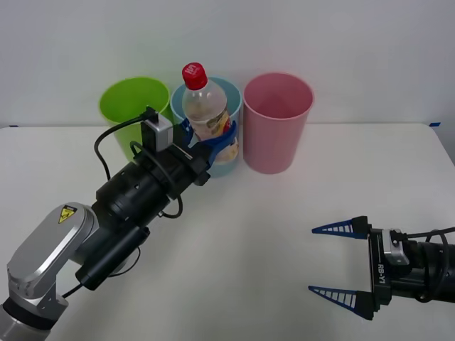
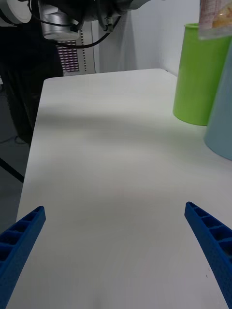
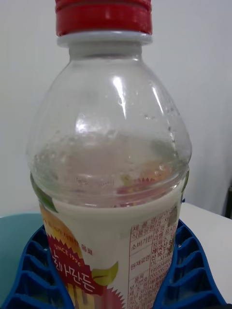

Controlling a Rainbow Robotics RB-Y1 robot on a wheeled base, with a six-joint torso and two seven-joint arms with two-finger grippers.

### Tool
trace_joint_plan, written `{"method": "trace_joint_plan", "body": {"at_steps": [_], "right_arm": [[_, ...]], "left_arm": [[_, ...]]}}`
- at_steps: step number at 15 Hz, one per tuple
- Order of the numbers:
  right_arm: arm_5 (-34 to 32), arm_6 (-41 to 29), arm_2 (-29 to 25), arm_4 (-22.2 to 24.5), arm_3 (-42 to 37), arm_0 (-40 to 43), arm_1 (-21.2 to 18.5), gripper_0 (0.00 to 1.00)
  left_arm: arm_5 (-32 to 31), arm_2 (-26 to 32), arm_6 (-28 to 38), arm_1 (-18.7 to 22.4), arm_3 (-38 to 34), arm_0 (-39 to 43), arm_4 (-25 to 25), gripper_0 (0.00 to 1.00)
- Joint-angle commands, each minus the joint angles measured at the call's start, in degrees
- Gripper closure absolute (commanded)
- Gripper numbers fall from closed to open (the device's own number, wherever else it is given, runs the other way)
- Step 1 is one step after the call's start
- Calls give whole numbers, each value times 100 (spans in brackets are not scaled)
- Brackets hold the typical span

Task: Put cans in the blue bin and PET bottles in the pink bin and trash in the green bin.

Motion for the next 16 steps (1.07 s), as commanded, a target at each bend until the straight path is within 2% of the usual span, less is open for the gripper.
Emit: {"method": "trace_joint_plan", "body": {"at_steps": [1, 6, 12, 16], "right_arm": [[0, 0, 0, 0, 0, 0, 0, 0], [0, 0, 0, 0, 0, 0, 0, 0], [0, 0, 0, 0, 0, 0, 0, 0], [0, 0, 0, 0, 0, 0, 0, 0]], "left_arm": [[516, -193, 19, -6, -104, -234, 75, 100], [1264, -421, 54, -24, -446, -436, 242, 100], [2160, -764, 54, -287, -446, -902, 260, 100], [2327, -817, 10, -516, -385, -1086, 260, 100]]}}
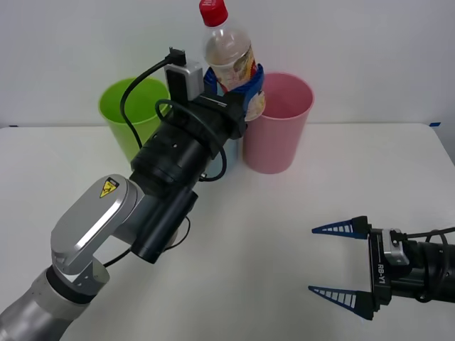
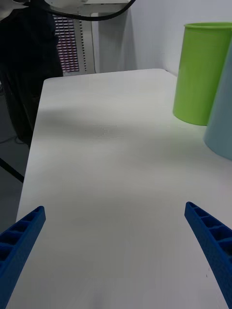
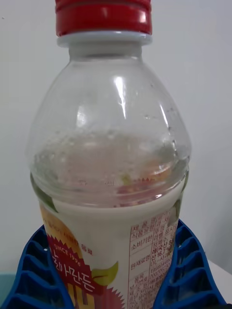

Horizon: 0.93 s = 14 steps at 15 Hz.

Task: Put cans in the blue bin and PET bottles in the pink bin and trash in the green bin.

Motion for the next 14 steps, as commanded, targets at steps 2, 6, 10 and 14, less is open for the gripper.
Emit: {"method": "trace_joint_plan", "body": {"at_steps": [2, 6, 10, 14], "right_arm": [[0, 0, 0, 0, 0, 0, 0, 0], [0, 0, 0, 0, 0, 0, 0, 0], [0, 0, 0, 0, 0, 0, 0, 0], [0, 0, 0, 0, 0, 0, 0, 0]], "left_arm": [[45, -41, -49, -98, 135, -200, -9, 100], [36, -120, -136, -116, 434, -455, -141, 100], [28, -129, -180, -177, 733, -710, -141, 100], [28, -120, -145, -221, 1111, -1062, -88, 100]]}}
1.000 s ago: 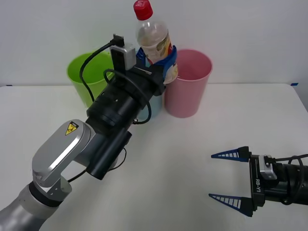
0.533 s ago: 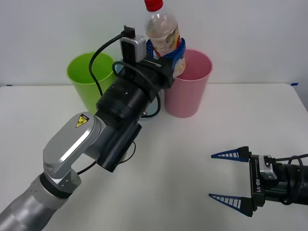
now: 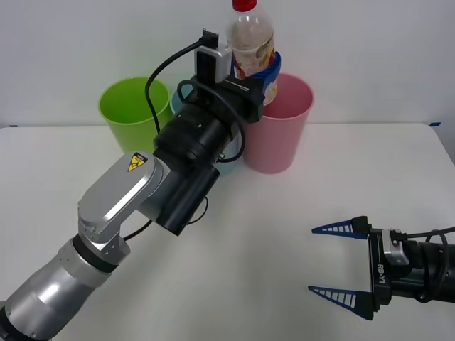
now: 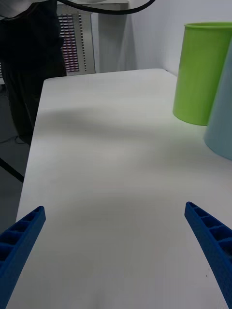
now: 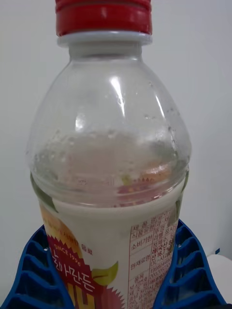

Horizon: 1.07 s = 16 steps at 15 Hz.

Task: Put cans in the blue bin and PET bottles in the pink bin and trash in the green bin.

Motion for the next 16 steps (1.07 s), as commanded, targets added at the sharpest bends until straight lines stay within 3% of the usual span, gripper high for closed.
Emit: {"method": "trace_joint_plan", "body": {"at_steps": [1, 16], "right_arm": [[0, 0, 0, 0, 0, 0, 0, 0], [0, 0, 0, 0, 0, 0, 0, 0]], "left_arm": [[-4, 8, 15, -24, 260, -226, 48, 100], [-74, -1, 165, -375, 1807, -1500, 391, 100]]}}
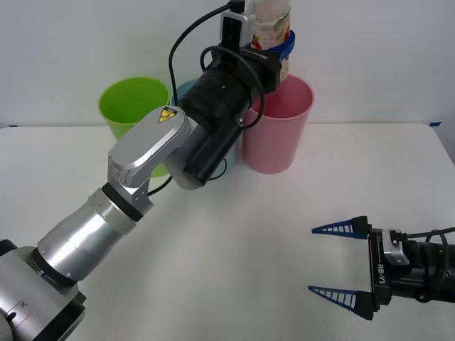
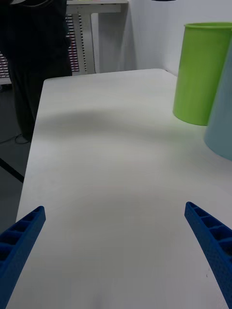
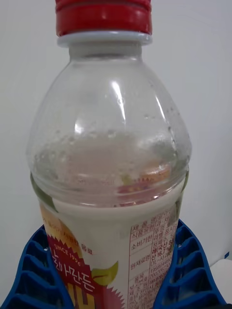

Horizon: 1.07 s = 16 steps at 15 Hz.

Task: Put cans in the blue bin and PET bottles in the pink bin and trash in the green bin.

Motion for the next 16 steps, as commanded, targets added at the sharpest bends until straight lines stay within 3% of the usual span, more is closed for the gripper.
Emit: {"method": "trace_joint_plan", "body": {"at_steps": [1, 9, 16], "right_arm": [[0, 0, 0, 0, 0, 0, 0, 0], [0, 0, 0, 0, 0, 0, 0, 0], [0, 0, 0, 0, 0, 0, 0, 0]], "left_arm": [[-22, 0, 12, -86, 265, -185, 6, 100], [-110, -220, 12, -227, 1206, -870, 15, 100], [-101, -255, -5, -271, 1425, -1090, 6, 100]]}}
